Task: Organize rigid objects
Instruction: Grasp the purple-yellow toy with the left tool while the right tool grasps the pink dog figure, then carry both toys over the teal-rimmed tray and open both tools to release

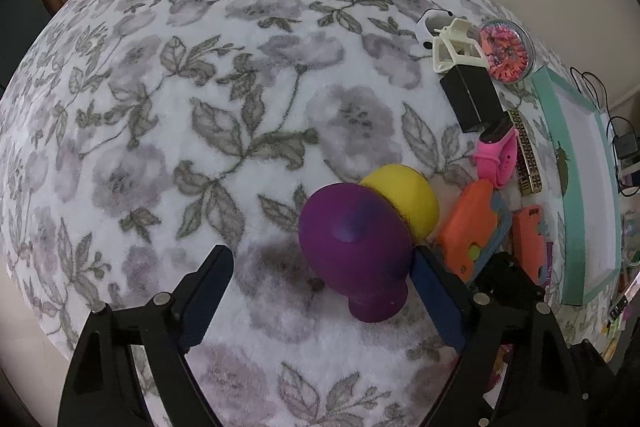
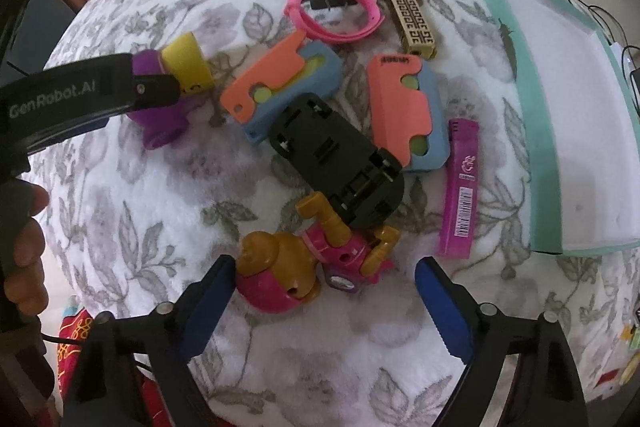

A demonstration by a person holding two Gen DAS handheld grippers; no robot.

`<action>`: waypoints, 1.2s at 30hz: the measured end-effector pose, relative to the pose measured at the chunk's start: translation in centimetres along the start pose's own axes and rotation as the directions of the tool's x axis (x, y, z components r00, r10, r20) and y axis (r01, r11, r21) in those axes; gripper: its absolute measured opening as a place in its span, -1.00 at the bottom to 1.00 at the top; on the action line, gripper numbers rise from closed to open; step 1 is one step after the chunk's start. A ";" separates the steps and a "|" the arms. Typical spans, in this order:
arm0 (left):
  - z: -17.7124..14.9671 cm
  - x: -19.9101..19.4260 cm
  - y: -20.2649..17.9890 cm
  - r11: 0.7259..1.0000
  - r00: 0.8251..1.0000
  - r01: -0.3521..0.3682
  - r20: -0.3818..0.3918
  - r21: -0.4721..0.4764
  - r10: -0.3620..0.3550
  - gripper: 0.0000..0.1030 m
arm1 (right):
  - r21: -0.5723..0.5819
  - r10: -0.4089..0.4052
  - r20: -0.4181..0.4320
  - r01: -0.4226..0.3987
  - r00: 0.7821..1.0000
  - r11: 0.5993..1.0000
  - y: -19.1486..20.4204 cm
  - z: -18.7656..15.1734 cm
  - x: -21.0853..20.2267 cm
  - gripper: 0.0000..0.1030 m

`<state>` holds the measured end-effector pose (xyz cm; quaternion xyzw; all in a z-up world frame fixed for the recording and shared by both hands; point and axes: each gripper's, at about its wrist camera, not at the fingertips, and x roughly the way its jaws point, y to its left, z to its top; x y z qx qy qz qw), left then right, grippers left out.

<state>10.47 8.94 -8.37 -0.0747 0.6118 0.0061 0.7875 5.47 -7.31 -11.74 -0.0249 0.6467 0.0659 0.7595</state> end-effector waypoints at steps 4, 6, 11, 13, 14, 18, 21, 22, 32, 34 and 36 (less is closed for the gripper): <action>0.3 0.2 -0.2 1.000 1.000 0.006 0.001 0.002 -0.006 0.75 | 0.005 0.000 0.003 0.000 1.000 1.000 0.0 0.2 0.7 0.68; 0.4 0.4 -0.4 1.000 1.000 0.002 0.003 0.010 -0.002 0.71 | 0.003 0.005 -0.007 -0.005 1.000 1.000 0.1 0.7 0.8 0.60; 0.5 0.8 -1.1 0.999 0.999 0.031 -0.013 0.032 -0.031 0.21 | -0.007 -0.003 -0.005 0.003 1.000 1.000 0.5 0.5 0.8 0.59; 0.4 0.8 -1.3 0.999 1.000 0.030 -0.008 0.042 -0.029 0.16 | -0.008 0.000 -0.004 0.000 1.000 1.000 0.5 0.5 0.7 0.59; 0.3 0.8 -1.5 0.999 1.000 0.025 -0.004 0.046 -0.025 0.16 | -0.008 0.002 -0.004 -0.002 1.000 1.000 0.6 0.4 0.6 0.59; 0.1 1.0 -2.1 0.999 1.000 0.016 0.007 0.044 -0.016 0.15 | -0.010 0.004 -0.005 -0.004 1.000 1.000 0.7 0.1 0.2 0.58; -0.3 0.6 -1.9 1.000 1.000 0.011 0.017 0.028 -0.011 0.14 | -0.011 0.015 0.000 -0.015 1.000 1.000 0.3 -0.5 -0.9 0.58; -0.4 0.2 -1.7 1.000 1.000 0.013 0.022 0.023 -0.014 0.14 | -0.013 0.021 0.003 -0.021 1.000 1.000 0.2 -0.6 -1.2 0.58; -1.0 -4.1 -0.9 1.000 0.994 0.022 0.108 -0.001 -0.022 0.14 | 0.008 0.071 0.079 -0.071 0.994 0.997 -0.8 -1.5 -4.5 0.58; -0.9 -5.3 -1.1 0.999 0.991 0.033 0.132 -0.001 -0.033 0.14 | 0.018 0.082 0.104 -0.084 0.991 0.996 -1.1 -1.6 -5.3 0.58; -0.9 -6.4 -1.5 0.999 0.987 0.042 0.155 0.001 -0.042 0.14 | 0.032 0.088 0.137 -0.093 0.987 0.995 -1.6 -1.7 -6.3 0.58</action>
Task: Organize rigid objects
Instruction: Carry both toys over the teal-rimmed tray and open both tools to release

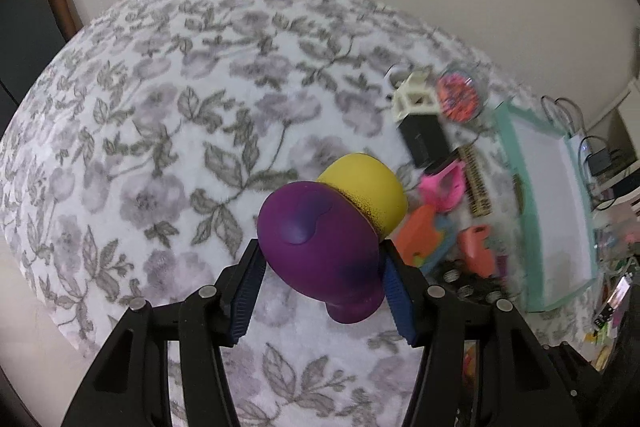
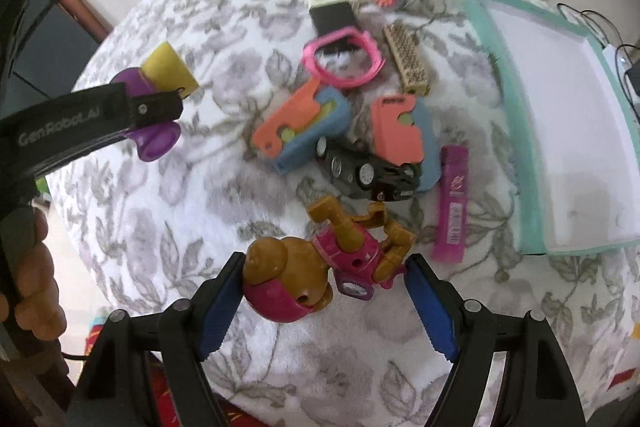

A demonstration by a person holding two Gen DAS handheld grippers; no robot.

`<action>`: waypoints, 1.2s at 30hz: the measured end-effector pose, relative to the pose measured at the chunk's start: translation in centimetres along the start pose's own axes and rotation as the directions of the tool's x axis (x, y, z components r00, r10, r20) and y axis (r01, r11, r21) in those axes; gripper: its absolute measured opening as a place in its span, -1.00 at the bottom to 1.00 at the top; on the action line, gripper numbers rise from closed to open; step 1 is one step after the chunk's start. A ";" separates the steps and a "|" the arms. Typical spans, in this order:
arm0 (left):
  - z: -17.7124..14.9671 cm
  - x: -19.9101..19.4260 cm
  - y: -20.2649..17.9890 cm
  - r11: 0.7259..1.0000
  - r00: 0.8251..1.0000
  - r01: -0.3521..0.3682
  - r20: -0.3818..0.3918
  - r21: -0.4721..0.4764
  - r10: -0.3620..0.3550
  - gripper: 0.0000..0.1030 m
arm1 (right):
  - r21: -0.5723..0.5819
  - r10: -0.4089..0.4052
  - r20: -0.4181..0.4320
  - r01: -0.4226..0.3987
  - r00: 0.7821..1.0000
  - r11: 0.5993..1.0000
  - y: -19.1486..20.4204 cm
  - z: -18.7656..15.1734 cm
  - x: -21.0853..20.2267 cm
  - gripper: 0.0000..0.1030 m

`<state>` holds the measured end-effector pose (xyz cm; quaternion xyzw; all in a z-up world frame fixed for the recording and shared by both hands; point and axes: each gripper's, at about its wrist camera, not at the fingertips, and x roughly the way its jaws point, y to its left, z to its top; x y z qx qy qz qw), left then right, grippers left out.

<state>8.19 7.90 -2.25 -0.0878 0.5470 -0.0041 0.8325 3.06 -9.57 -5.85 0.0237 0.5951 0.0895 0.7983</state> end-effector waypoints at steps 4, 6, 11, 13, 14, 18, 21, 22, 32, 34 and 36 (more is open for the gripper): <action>0.7 -2.6 -1.4 1.000 0.998 0.023 0.051 0.003 -0.023 0.14 | 0.034 -0.018 0.110 0.014 0.994 0.999 -1.1 0.9 -3.4 0.58; 1.3 -3.8 -2.4 0.999 0.996 0.045 0.072 0.008 -0.046 0.14 | 0.054 -0.042 0.166 0.034 0.985 0.998 -1.7 1.9 -5.1 0.58; 2.7 -5.8 -5.6 0.995 0.988 0.102 0.112 0.011 -0.102 0.14 | 0.124 -0.122 0.270 0.092 0.955 0.988 -3.8 3.8 -9.3 0.58; 3.2 -6.0 -7.1 0.991 0.985 0.136 0.107 0.010 -0.137 0.14 | 0.153 -0.148 0.286 0.107 0.947 0.982 -4.9 4.5 -10.2 0.58; 3.3 -6.0 -7.6 0.988 0.982 0.157 0.102 0.006 -0.157 0.14 | 0.171 -0.157 0.287 0.111 0.945 0.979 -5.6 5.0 -10.4 0.58; 4.2 -5.8 -10.5 0.979 0.975 0.203 0.088 -0.006 -0.202 0.14 | 0.260 -0.191 0.302 0.112 0.934 0.959 -8.6 6.3 -10.5 0.58; 5.1 -5.2 -13.0 0.976 0.973 0.218 0.082 -0.006 -0.217 0.14 | 0.311 -0.236 0.300 0.139 0.924 0.940 -11.2 7.6 -10.5 0.58; 5.3 -4.9 -13.5 0.975 0.972 0.223 0.079 -0.007 -0.222 0.14 | 0.331 -0.253 0.301 0.148 0.920 0.932 -12.2 8.0 -10.5 0.58; 7.0 0.0 -19.2 0.972 0.972 0.234 0.025 0.011 -0.235 0.14 | 0.432 -0.340 0.275 0.201 0.899 0.879 -18.8 10.5 -9.1 0.58; 7.2 0.8 -20.2 0.972 0.972 0.234 0.022 0.023 -0.234 0.14 | 0.432 -0.347 0.275 0.207 0.897 0.878 -19.6 11.0 -8.6 0.58; 7.3 1.7 -21.1 0.971 0.971 0.235 0.023 0.040 -0.236 0.14 | 0.435 -0.352 0.273 0.212 0.895 0.875 -20.3 11.3 -8.0 0.58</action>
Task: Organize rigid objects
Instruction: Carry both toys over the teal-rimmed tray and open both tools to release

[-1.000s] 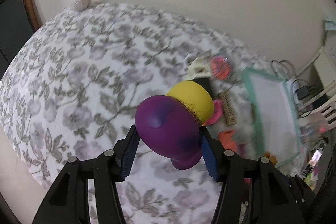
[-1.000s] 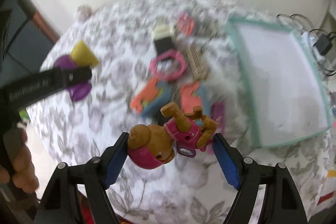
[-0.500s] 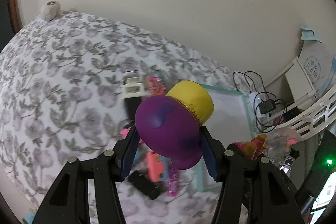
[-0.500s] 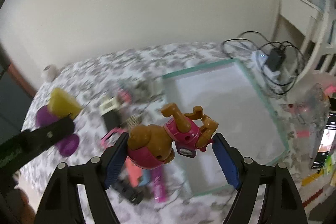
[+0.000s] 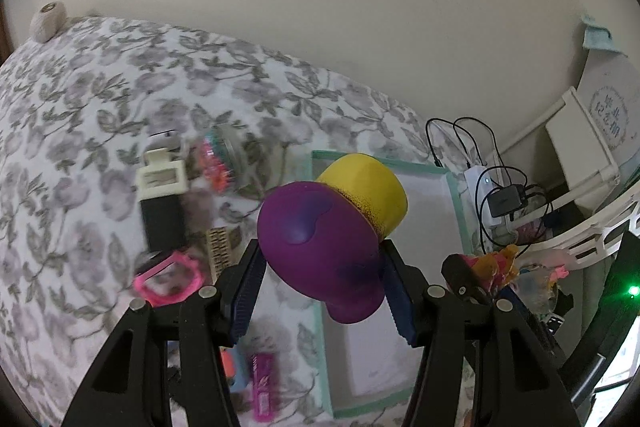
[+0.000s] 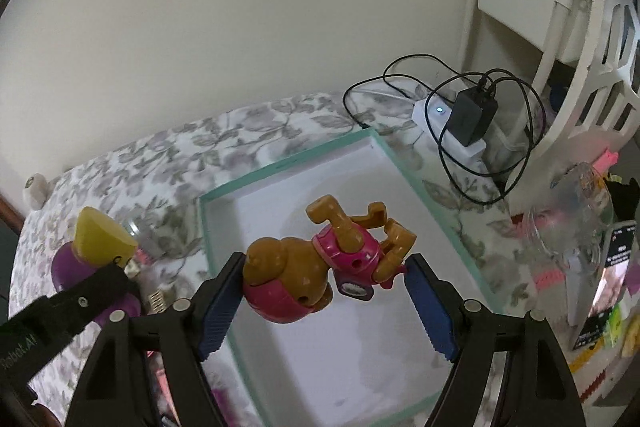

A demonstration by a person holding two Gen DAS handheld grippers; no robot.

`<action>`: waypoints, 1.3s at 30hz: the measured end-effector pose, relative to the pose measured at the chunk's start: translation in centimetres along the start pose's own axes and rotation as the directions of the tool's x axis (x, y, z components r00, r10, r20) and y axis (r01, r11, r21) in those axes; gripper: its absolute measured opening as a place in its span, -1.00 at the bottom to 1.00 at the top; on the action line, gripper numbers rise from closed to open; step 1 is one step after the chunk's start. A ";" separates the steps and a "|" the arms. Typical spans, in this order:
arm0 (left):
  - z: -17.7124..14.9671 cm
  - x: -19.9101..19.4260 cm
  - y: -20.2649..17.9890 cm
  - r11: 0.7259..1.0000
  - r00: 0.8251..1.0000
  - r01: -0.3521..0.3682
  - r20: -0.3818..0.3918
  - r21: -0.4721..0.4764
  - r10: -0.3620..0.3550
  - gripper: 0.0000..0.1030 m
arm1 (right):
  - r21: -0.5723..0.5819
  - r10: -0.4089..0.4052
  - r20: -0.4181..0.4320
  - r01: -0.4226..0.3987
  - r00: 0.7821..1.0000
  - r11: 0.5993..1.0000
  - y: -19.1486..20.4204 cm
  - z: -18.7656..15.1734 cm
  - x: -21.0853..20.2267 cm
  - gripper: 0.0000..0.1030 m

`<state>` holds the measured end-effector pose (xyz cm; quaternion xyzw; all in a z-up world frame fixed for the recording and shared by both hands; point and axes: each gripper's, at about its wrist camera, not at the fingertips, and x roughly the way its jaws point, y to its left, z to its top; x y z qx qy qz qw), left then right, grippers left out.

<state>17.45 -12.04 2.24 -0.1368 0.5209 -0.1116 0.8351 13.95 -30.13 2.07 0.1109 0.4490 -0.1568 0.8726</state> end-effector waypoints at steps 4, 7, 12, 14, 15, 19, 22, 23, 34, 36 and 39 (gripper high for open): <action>0.3 2.2 -0.7 1.000 1.000 0.003 -0.009 0.010 -0.003 0.14 | -0.005 -0.021 -0.007 0.021 1.000 1.000 -0.6 0.4 1.7 0.58; 0.3 3.6 -1.3 0.999 1.000 -0.001 -0.007 0.033 0.001 0.14 | -0.005 -0.026 -0.019 0.026 0.999 1.000 -1.1 0.5 3.2 0.58; 0.3 5.7 -2.0 0.998 1.000 0.029 -0.002 0.061 -0.029 0.14 | 0.013 -0.036 -0.041 0.036 0.999 0.999 -2.4 0.5 5.2 0.58; 0.2 6.5 -2.4 0.996 1.000 0.027 0.005 0.080 -0.028 0.14 | 0.019 -0.038 -0.049 0.039 0.998 0.999 -2.9 0.6 5.7 0.58; 0.1 6.8 -2.6 0.996 1.000 0.030 0.006 0.088 -0.031 0.14 | 0.022 -0.041 -0.053 0.042 0.998 0.999 -3.1 0.6 6.0 0.58; -0.1 8.1 -3.1 0.993 0.999 0.046 0.008 0.113 -0.047 0.14 | 0.024 -0.048 -0.071 0.050 0.996 0.998 -3.7 0.3 7.1 0.58; -0.6 9.0 -3.5 0.989 0.999 0.035 0.011 0.143 -0.037 0.14 | 0.022 -0.052 -0.098 0.055 0.994 0.998 -3.9 0.0 8.0 0.59; -0.8 9.2 -3.5 0.988 0.999 0.031 0.010 0.151 -0.033 0.15 | 0.020 -0.051 -0.107 0.053 0.993 0.998 -3.8 -0.2 8.2 0.59; -1.4 10.7 -3.9 0.985 0.999 0.017 -0.044 0.174 -0.009 0.15 | -0.010 -0.065 -0.166 0.064 0.984 0.998 -3.4 -1.8 9.9 0.60; -1.5 10.8 -4.0 0.983 0.999 0.013 -0.046 0.185 -0.005 0.15 | -0.016 -0.069 -0.168 0.067 0.983 0.998 -3.3 -1.8 10.0 0.60; -1.4 10.7 -4.0 0.983 0.999 0.015 -0.045 0.185 -0.007 0.15 | -0.013 -0.064 -0.175 0.063 0.983 0.998 -3.5 -1.8 10.0 0.60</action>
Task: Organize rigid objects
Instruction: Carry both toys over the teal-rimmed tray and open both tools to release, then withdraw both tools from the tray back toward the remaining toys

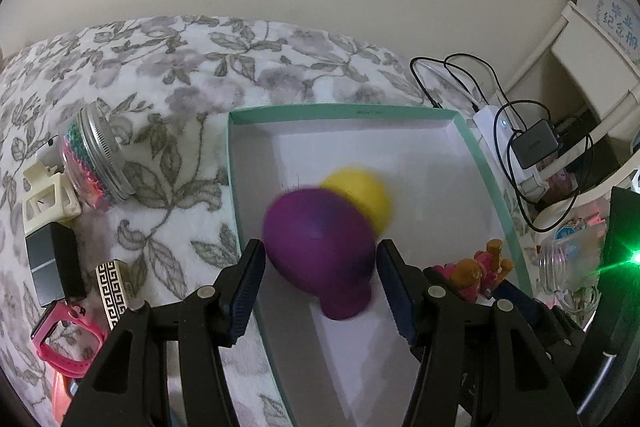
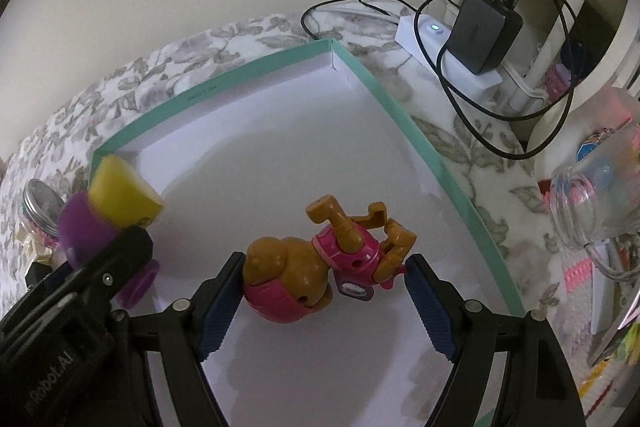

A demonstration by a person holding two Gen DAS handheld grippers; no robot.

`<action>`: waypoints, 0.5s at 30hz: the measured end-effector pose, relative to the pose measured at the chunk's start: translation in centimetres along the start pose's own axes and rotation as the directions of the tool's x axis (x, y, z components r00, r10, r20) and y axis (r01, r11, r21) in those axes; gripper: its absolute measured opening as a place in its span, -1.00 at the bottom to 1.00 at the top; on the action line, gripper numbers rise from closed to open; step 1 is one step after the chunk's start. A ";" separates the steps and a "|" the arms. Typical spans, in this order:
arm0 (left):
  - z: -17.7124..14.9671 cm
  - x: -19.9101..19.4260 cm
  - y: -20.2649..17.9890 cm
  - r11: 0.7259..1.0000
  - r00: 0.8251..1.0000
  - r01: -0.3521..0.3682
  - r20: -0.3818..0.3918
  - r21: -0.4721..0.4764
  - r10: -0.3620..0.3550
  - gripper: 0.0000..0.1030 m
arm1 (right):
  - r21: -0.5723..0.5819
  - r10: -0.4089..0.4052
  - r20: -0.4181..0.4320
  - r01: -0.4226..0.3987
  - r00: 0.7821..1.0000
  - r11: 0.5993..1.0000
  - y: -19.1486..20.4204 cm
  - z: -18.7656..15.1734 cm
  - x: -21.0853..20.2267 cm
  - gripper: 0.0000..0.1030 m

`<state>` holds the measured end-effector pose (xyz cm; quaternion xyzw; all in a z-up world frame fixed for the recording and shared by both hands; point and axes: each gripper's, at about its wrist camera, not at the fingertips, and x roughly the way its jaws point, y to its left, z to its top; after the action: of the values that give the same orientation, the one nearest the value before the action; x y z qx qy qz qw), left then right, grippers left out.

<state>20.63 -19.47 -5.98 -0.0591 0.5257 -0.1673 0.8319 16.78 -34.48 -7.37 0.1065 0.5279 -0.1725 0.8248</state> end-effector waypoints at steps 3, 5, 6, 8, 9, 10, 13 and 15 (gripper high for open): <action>0.1 -0.1 0.0 1.000 1.000 0.007 0.000 -0.002 -0.007 0.21 | 0.001 0.003 -0.009 -0.003 1.000 1.000 0.0 0.0 0.1 0.60; 0.1 -0.2 0.0 1.000 1.000 0.008 -0.002 0.001 -0.008 0.24 | 0.001 0.002 -0.010 -0.002 1.000 1.000 0.0 0.0 0.1 0.61; 0.2 -0.3 -0.1 1.000 1.000 0.007 -0.003 0.005 -0.007 0.29 | 0.001 0.003 -0.010 -0.003 1.000 1.000 -0.1 0.0 0.1 0.62; 0.2 -0.5 -0.2 1.000 1.000 0.011 -0.001 0.010 -0.011 0.37 | 0.000 0.005 -0.011 -0.005 1.000 1.000 -0.1 0.0 0.1 0.63; 0.3 -0.7 -0.3 1.000 1.000 0.010 0.001 0.011 -0.010 0.40 | 0.001 0.005 -0.010 -0.005 1.000 1.000 -0.1 0.0 0.1 0.64; 0.3 -0.9 -0.3 1.000 1.000 0.006 0.004 0.012 -0.006 0.40 | 0.002 0.004 -0.008 -0.004 1.000 1.000 -0.2 0.0 0.0 0.65; 0.7 -1.6 -0.1 1.000 1.000 -0.002 0.016 0.008 0.002 0.40 | 0.001 0.004 -0.005 -0.004 1.000 1.000 -0.2 0.0 -0.2 0.66; 0.9 -2.1 0.1 1.000 1.000 -0.009 0.024 -0.001 0.009 0.40 | -0.002 0.005 0.002 -0.005 1.000 1.000 -0.1 0.1 -0.6 0.70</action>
<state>20.62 -18.67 -3.80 -0.0589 0.5162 -0.1624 0.8389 16.62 -34.54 -6.81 0.1071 0.5270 -0.1698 0.8258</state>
